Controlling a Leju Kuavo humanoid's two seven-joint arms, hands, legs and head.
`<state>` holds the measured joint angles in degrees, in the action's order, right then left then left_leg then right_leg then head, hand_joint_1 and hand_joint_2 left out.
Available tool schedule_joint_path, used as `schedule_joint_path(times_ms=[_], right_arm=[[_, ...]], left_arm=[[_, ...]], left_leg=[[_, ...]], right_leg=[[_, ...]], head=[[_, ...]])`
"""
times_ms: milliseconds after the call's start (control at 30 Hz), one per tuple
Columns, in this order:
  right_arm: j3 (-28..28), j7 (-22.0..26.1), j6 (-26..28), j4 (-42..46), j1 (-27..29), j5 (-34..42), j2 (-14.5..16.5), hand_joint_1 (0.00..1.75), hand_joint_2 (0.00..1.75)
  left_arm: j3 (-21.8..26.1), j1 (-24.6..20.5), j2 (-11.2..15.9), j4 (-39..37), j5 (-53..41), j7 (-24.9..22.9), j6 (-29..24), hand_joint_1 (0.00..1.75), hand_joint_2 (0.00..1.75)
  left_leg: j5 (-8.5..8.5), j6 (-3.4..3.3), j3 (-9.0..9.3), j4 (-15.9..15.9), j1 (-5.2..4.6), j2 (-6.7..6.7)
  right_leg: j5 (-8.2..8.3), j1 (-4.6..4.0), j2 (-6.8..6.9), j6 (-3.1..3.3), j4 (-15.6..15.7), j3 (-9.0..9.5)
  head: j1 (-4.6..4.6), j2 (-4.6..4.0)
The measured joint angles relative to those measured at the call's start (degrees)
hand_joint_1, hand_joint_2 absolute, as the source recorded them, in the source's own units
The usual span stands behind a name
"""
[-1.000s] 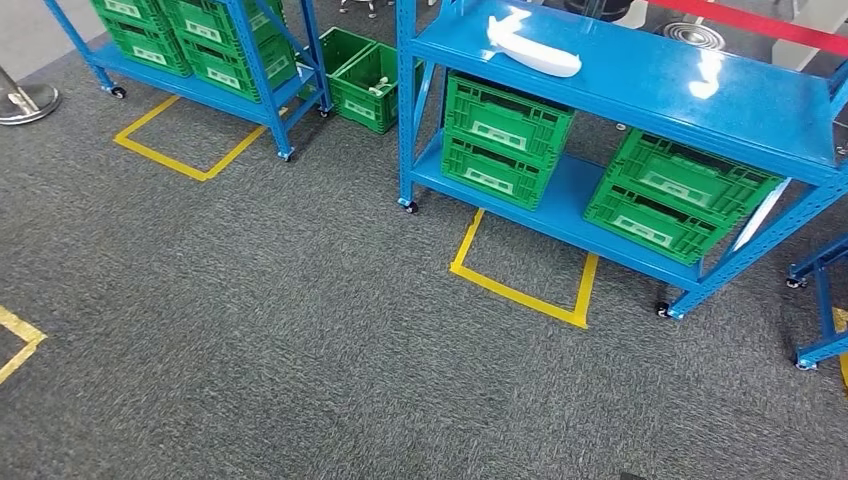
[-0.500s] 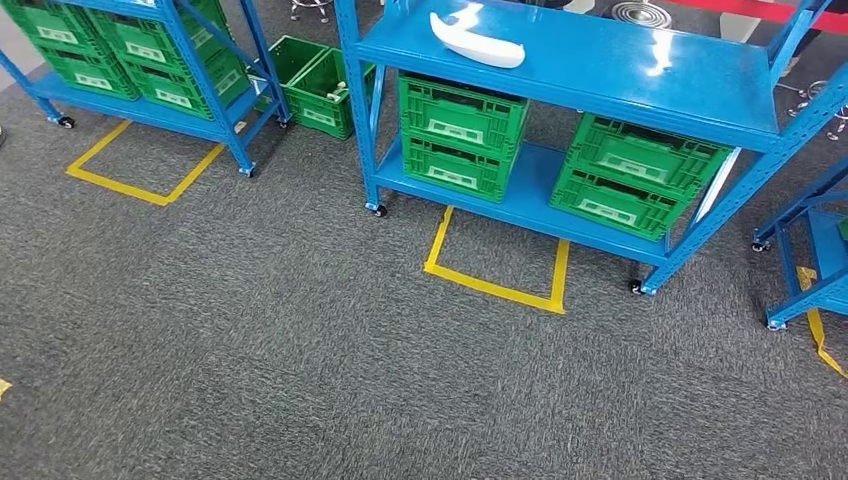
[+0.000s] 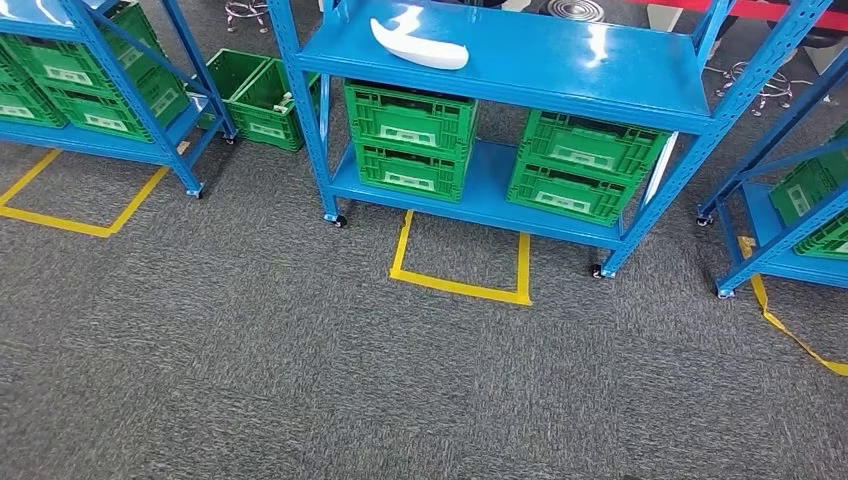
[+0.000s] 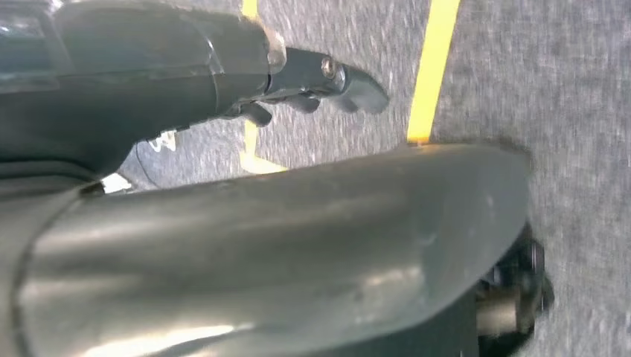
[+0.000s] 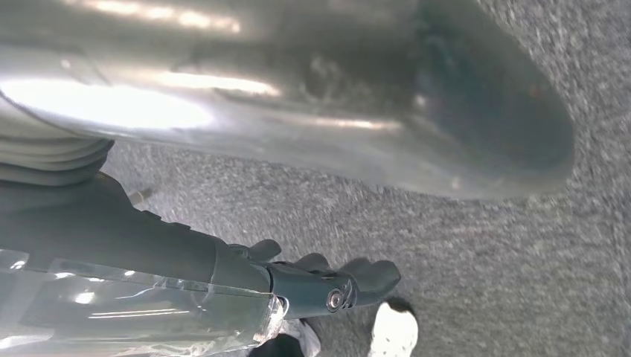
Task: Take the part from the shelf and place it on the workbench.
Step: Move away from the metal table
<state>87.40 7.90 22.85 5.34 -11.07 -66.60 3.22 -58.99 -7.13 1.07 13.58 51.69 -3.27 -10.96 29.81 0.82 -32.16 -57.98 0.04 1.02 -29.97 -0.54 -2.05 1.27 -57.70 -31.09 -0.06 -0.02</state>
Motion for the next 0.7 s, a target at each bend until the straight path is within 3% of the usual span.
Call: schedule_joint_path(times_ms=[200,367,700], right_arm=[[0.14,-0.01,-0.01,-0.03,-0.02,-0.05,0.01,0.00,0.00],[0.14,-0.08,0.01,-0.03,-0.01,-0.08,0.06,0.00,0.00],[0.16,-0.18,0.04,-0.03,-0.01,-0.12,0.06,0.00,0.00]], left_arm=[[-0.07,-0.01,-0.01,-0.01,0.01,0.08,-0.04,0.00,0.00],[-0.07,-0.02,-0.02,-0.01,0.01,0.12,-0.16,0.00,0.00],[-0.07,-0.02,0.00,-0.01,0.02,0.04,-0.16,0.00,0.00]], left_leg=[[0.29,-0.47,0.27,0.00,-0.15,-0.20],[0.38,-0.62,0.29,-0.01,-0.23,-0.24],[0.51,-0.84,0.38,-0.10,-0.43,-0.26]], right_leg=[[0.00,0.13,-0.08,-0.30,0.52,0.48],[-0.02,0.26,-0.11,-0.81,0.65,0.54],[-0.04,0.40,-0.12,-1.16,0.69,0.55]], head=[[0.27,0.00],[0.33,0.00],[0.22,0.00]])
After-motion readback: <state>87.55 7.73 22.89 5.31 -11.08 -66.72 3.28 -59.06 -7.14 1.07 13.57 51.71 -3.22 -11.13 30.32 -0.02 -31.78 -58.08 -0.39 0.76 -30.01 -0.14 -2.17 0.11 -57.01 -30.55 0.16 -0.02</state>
